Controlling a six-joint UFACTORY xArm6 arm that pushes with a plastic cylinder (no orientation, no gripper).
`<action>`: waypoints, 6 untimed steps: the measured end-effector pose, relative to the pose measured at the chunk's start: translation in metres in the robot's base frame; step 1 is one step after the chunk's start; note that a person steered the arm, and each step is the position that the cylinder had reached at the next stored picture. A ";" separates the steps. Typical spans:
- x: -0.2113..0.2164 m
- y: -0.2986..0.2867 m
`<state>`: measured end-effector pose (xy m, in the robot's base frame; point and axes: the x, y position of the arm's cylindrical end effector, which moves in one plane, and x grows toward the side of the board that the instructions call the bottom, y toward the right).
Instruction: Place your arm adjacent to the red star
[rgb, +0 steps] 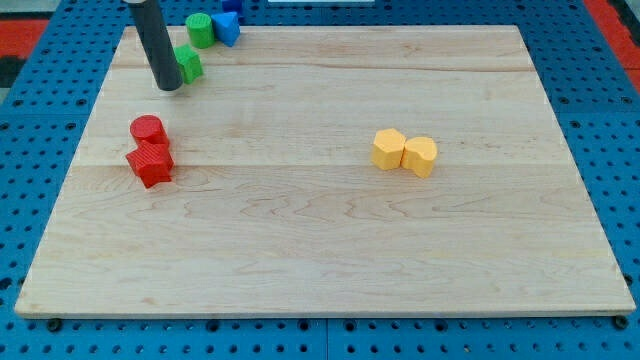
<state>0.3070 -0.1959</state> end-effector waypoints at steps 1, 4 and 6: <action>-0.016 0.001; 0.044 0.042; 0.126 0.121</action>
